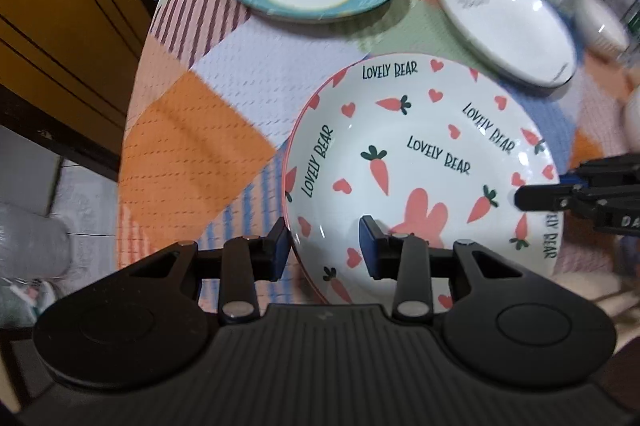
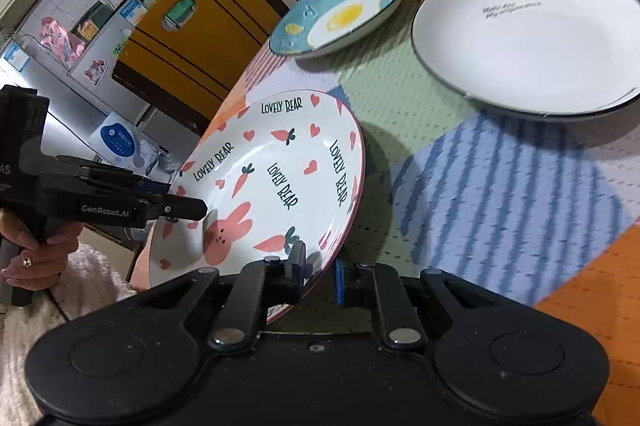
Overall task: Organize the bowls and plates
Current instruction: 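Lift the bunny plate and lower it onto the sun plate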
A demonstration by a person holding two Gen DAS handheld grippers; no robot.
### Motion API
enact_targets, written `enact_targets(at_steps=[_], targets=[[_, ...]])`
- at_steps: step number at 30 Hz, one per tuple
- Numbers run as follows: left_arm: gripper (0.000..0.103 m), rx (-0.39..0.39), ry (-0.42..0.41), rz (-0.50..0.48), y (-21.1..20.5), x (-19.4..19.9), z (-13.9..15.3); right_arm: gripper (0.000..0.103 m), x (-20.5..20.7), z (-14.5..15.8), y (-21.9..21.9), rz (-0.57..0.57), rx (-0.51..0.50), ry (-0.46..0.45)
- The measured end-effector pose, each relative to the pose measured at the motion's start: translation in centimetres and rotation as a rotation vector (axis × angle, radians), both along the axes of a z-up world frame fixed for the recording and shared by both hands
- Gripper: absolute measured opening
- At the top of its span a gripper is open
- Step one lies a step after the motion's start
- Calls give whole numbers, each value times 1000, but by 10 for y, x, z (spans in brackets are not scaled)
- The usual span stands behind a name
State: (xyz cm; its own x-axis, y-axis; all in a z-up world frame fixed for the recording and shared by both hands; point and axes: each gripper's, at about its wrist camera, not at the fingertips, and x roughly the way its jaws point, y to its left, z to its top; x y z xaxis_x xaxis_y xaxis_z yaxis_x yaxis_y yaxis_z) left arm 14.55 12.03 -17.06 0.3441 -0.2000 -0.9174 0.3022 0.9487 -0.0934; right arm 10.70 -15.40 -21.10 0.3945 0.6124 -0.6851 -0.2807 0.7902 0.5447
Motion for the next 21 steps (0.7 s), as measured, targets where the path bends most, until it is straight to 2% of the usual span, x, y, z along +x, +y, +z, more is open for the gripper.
enact_targets(at_steps=[9, 14, 21], targets=[[35, -113, -96, -36, -33, 9, 50, 19, -6, 45, -45, -43, 16, -55], [35, -93, -160, -62, -64, 23, 69, 19, 1, 70, -69, -73, 15, -78], [35, -195, -136, -43, -88, 53, 73, 19, 18, 81, -101, -107, 4, -88]])
